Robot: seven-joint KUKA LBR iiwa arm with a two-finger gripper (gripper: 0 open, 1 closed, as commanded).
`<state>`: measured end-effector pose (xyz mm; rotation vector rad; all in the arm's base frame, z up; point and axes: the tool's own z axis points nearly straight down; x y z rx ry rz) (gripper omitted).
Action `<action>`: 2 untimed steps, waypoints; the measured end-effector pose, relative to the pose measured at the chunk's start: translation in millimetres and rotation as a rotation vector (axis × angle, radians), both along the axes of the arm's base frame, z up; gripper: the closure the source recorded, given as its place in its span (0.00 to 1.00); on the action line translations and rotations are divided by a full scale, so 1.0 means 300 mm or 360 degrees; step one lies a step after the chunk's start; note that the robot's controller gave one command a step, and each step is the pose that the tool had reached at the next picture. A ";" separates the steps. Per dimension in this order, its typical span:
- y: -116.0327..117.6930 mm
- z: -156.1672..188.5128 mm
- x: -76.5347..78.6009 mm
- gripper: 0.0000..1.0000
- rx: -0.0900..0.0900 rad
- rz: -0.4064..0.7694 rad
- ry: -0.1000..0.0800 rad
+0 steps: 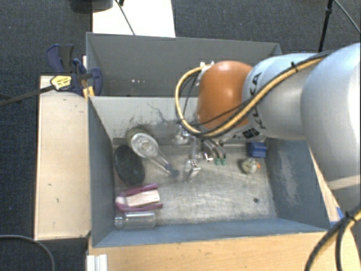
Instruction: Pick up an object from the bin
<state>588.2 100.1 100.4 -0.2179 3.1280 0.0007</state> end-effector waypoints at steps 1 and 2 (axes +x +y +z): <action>0.165 0.068 -0.022 0.00 0.0003 0.0269 -0.0004; 0.374 -0.049 -0.164 0.00 -0.0006 0.0045 -0.0005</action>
Offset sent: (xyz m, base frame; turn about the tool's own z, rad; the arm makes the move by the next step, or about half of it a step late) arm -0.0078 0.0477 0.0190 -0.1690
